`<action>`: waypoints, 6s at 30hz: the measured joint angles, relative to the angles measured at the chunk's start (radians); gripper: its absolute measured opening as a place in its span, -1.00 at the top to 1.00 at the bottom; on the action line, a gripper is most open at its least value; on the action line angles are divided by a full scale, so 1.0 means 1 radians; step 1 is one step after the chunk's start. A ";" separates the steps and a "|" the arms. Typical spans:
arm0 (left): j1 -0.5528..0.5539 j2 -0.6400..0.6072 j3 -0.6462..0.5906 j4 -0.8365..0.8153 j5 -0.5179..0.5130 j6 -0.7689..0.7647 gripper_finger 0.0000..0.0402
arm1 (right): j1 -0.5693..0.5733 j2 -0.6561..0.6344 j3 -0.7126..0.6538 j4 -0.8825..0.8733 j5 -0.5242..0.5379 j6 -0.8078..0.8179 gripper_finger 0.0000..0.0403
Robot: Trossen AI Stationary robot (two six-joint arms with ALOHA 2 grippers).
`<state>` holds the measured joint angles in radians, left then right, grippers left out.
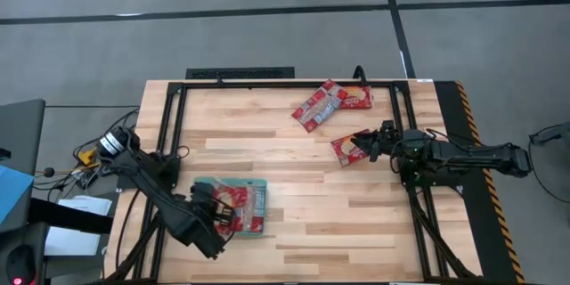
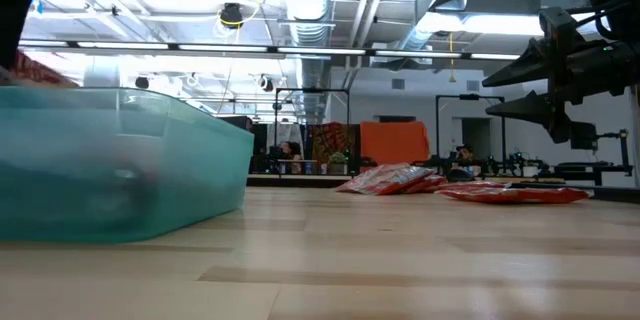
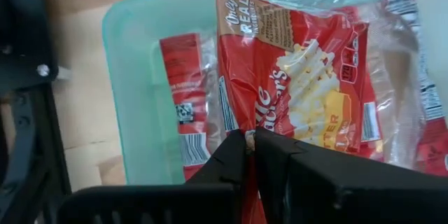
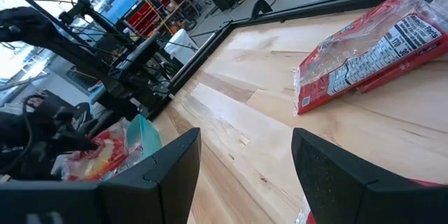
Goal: Sort popcorn bags into baskets
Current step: Put the red popcorn pack into the green bin
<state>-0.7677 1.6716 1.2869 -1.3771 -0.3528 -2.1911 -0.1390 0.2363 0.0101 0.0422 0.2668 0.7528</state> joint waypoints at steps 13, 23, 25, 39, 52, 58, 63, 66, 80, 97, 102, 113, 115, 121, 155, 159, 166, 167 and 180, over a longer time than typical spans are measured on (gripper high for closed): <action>0.030 -0.193 -0.276 0.220 0.027 -0.013 1.00 | 0.000 0.000 0.000 0.000 0.000 0.000 -0.24; 0.040 -0.201 -0.294 0.210 0.092 -0.010 0.76 | 0.000 0.000 0.000 0.000 0.000 -0.001 -0.24; 0.040 -0.201 -0.294 0.203 0.099 -0.010 0.62 | 0.000 0.000 0.000 0.000 0.000 -0.001 -0.24; 0.054 -0.293 -0.294 0.347 -0.158 0.116 -0.05 | 0.000 0.000 0.000 0.000 0.002 -0.001 -0.24; 0.163 -0.171 -0.294 0.504 0.017 0.534 0.90 | 0.000 0.000 0.000 0.000 0.004 -0.001 -0.24; 0.163 -0.117 -0.294 0.492 0.061 0.565 0.95 | 0.000 0.000 0.000 0.000 0.004 -0.001 -0.24; 0.162 -0.101 -0.294 0.396 0.080 0.422 0.99 | 0.000 0.000 0.000 0.000 0.004 -0.001 -0.24; 0.152 -0.100 -0.312 0.378 0.104 0.350 0.99 | 0.000 0.000 0.000 0.000 0.006 -0.001 -0.24; 0.154 -0.122 -0.271 0.316 -0.062 0.239 1.00 | 0.000 0.000 0.000 0.001 0.011 -0.001 -0.24; 0.214 -0.114 -0.423 0.584 -0.014 0.350 1.00 | 0.000 0.000 0.000 0.001 0.012 -0.001 -0.24; 0.215 -0.115 -0.453 0.575 0.008 0.296 1.00 | 0.000 0.000 0.000 0.001 0.012 -0.001 -0.24; 0.224 -0.121 -0.378 0.378 0.034 0.261 1.00 | 0.000 0.000 0.000 0.001 0.012 -0.001 -0.24; 0.224 -0.121 -0.362 0.363 0.039 0.271 1.00 | 0.000 0.000 0.000 0.001 0.012 -0.002 -0.24; 0.246 -0.129 -0.284 0.373 -0.057 0.312 0.99 | 0.000 0.000 0.000 0.001 0.012 -0.002 -0.24; 1.259 0.285 0.154 1.317 0.410 1.824 -0.58 | -0.049 0.013 0.000 0.011 0.105 -0.067 -0.24; 1.259 0.439 0.379 1.155 0.420 1.909 -0.58 | -0.069 0.013 0.000 0.011 0.104 -0.045 -0.24; 1.263 0.707 0.743 0.839 0.473 2.023 -0.57 | -0.082 0.013 0.000 0.011 0.102 -0.008 -0.24; 1.265 0.734 0.779 0.797 0.483 2.020 -0.57 | -0.082 0.013 0.000 0.011 0.102 -0.004 -0.24; 1.286 0.834 0.946 0.570 0.523 2.034 -0.11 | -0.098 0.013 0.000 0.011 0.111 -0.002 -0.24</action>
<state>0.5187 2.5054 2.2326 -0.8067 0.1697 -0.1576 -0.2366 0.2493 0.0102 0.0528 0.3778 0.7513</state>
